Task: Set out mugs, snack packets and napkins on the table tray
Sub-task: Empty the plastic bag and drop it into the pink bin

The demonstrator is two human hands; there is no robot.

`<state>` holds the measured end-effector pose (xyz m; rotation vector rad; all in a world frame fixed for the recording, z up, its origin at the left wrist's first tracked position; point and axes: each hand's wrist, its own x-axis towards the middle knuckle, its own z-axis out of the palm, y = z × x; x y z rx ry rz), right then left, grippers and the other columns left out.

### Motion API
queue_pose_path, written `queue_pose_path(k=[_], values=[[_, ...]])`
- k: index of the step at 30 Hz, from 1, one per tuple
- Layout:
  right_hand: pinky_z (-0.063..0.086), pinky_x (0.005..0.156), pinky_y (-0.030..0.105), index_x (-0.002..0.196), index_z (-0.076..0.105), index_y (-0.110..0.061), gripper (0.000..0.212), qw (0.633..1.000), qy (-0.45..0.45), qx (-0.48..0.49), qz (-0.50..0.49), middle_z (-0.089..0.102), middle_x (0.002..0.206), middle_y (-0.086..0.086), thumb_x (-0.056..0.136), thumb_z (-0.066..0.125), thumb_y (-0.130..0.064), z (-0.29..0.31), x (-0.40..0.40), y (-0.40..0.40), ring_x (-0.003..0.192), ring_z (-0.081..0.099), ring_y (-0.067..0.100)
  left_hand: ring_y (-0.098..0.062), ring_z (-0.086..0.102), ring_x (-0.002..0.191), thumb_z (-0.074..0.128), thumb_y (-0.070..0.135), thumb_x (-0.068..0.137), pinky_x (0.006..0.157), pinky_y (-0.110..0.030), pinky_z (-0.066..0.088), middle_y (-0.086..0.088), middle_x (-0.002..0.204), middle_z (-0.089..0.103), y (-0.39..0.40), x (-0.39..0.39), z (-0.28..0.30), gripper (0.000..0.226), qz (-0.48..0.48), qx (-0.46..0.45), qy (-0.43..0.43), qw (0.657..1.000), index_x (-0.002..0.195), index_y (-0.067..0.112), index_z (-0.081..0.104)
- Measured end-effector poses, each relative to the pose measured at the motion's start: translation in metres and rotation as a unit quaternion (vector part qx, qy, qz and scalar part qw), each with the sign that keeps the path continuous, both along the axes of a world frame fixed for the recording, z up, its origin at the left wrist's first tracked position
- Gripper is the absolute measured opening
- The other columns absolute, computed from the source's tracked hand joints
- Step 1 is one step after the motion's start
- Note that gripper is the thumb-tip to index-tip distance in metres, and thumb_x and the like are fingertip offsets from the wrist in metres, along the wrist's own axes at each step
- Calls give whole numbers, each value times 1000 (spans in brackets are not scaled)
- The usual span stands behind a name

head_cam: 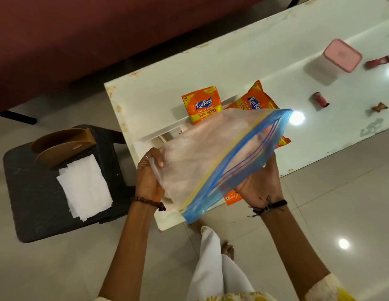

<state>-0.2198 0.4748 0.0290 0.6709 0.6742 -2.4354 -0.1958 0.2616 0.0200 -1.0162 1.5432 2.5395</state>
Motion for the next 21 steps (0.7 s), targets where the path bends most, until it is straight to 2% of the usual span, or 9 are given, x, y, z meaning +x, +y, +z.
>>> queue_pose_path(k=[2,5,8,10,12,14,15,18,21], values=[[55,82,35,99,65,-24,44,1000,17,-3,3,71,90,-3,73,54,-58,4,-1,-6,89,67,17,-26,44,73,27,-16,80,72,-37,35,-16,74,45,2,-5,2,59,-13,-33,53,998,37,18,50],[55,69,31,86,65,-27,42,999,46,7,-2,66,70,-6,59,69,-59,4,-4,-5,72,65,13,-27,46,76,33,-19,76,78,-38,35,-11,69,51,-3,-18,-6,58,-70,-175,76,979,40,21,54],[53,67,33,90,62,-23,54,999,20,32,1,60,72,1,51,74,-59,5,-14,4,72,61,19,-12,55,75,33,-17,69,79,-22,41,-3,70,55,0,-27,-7,42,-140,-311,72,937,52,11,59],[45,79,43,95,59,-18,52,995,-27,93,30,53,88,12,55,78,-46,-1,-21,11,85,52,30,8,57,83,36,-21,66,79,-7,42,2,81,58,9,-34,-3,41,-213,-362,49,906,59,11,60],[43,92,48,78,68,-17,8,981,-42,183,45,62,95,12,70,69,-18,-8,-28,19,94,58,32,14,56,90,47,-10,64,77,-5,44,6,94,60,13,-40,1,37,-328,-309,23,892,70,22,65],[50,86,45,56,70,-18,32,956,-27,287,48,72,67,1,77,59,4,-16,-37,38,73,69,18,3,57,105,55,-2,64,83,-14,50,8,114,59,19,-48,7,49,-426,-143,11,893,99,31,61],[54,79,43,56,69,-17,36,955,-12,294,39,70,55,-2,78,56,9,-19,-40,49,61,69,14,-5,57,112,57,-2,64,88,-19,51,6,122,57,25,-52,11,58,-436,-64,3,898,112,32,55],[60,59,31,82,64,-15,35,967,-6,254,24,67,48,-1,78,51,17,-17,-49,79,54,68,13,-15,54,121,54,-4,65,95,-28,50,1,134,52,50,-66,21,75,-408,30,0,912,130,30,40],[60,57,29,99,62,-21,46,975,12,223,16,67,56,0,78,48,17,-12,-59,108,55,68,13,-18,53,122,49,-5,64,93,-32,50,3,136,53,85,-80,31,76,-406,80,-22,910,132,29,41]])
